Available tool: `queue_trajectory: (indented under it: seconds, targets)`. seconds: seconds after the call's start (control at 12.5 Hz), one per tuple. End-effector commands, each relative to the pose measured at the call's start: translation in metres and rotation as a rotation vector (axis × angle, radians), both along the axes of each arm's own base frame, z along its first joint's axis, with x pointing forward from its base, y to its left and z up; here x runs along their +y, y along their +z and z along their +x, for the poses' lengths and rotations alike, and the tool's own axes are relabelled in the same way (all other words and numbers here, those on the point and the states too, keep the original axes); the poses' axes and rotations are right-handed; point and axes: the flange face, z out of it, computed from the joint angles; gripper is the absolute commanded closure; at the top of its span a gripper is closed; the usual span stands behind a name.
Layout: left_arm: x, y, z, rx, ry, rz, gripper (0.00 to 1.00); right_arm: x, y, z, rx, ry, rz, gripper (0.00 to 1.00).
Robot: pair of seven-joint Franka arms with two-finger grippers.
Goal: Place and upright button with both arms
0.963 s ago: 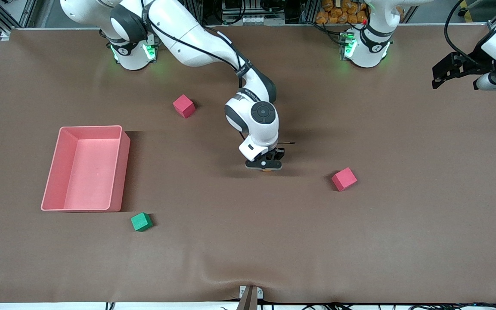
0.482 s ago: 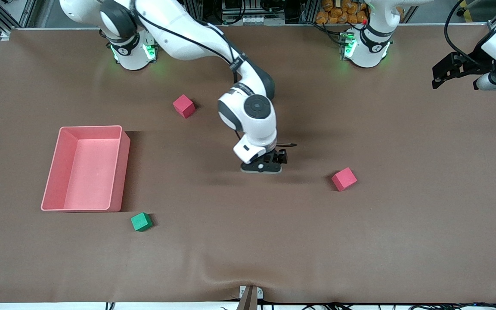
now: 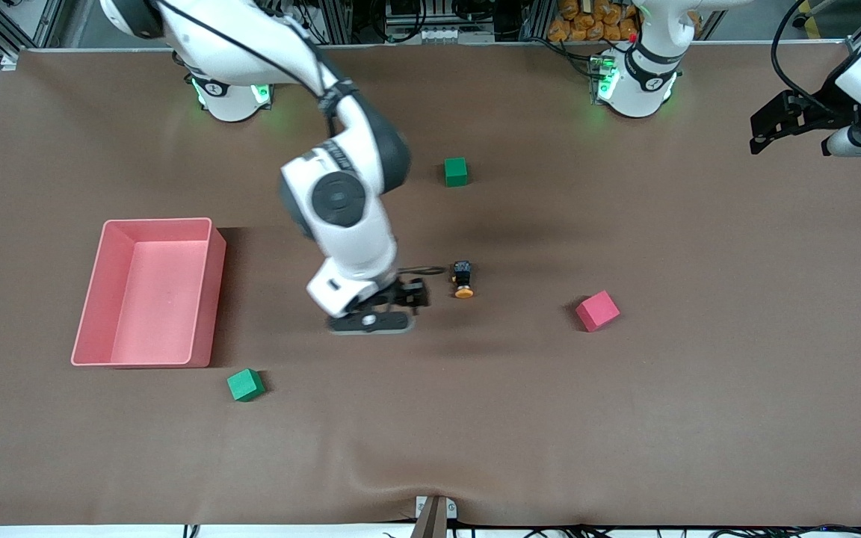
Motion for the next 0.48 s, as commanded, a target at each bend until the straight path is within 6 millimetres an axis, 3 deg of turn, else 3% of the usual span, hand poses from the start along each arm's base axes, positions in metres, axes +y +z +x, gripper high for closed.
queue_trajectory:
  seconds: [0.0,0.24,0.4]
  targets:
    - [0.0,0.005,-0.001,0.0,-0.002,0.0,0.0,-0.069,0.014,-0.006,0.025,0.094,-0.021,0.0]
    - [0.0,0.005,-0.001,0.0,0.0,0.0,0.0,-0.146,0.039,-0.006,0.032,0.14,-0.03,0.0]
    - [0.0,0.005,0.0,0.002,0.0,0.0,0.0,-0.195,0.058,-0.02,0.033,0.206,-0.035,0.0]
